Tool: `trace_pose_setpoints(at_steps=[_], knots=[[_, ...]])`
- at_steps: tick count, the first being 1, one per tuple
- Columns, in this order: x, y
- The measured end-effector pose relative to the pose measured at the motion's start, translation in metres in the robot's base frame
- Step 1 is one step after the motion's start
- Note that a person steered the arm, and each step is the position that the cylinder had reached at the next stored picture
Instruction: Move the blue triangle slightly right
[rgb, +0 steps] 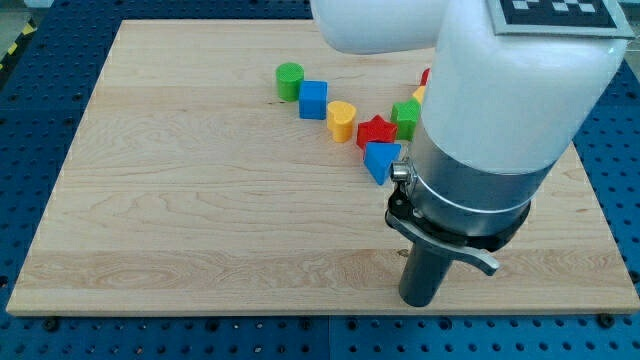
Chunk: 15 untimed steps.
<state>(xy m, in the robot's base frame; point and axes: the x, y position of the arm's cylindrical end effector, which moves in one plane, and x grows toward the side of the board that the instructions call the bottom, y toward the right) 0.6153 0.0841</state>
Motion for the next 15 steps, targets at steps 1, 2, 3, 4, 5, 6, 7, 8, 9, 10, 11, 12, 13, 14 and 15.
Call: trace_pose_setpoints(at_steps=[1,2,3,4,5,6,7,8,9,10,11,12,13,14,15], knots=[[0.003,-0.001],[0.000,-0.021],[-0.039,-0.063],[-0.083,-0.070],[-0.123,-0.095],[-0.161,-0.107],[-0.166,-0.096],[-0.159,-0.072],[-0.156,-0.038],[-0.156,-0.016],[-0.156,-0.010],[-0.151,-0.009],[-0.136,0.011],[-0.118,0.045],[-0.106,0.076]])
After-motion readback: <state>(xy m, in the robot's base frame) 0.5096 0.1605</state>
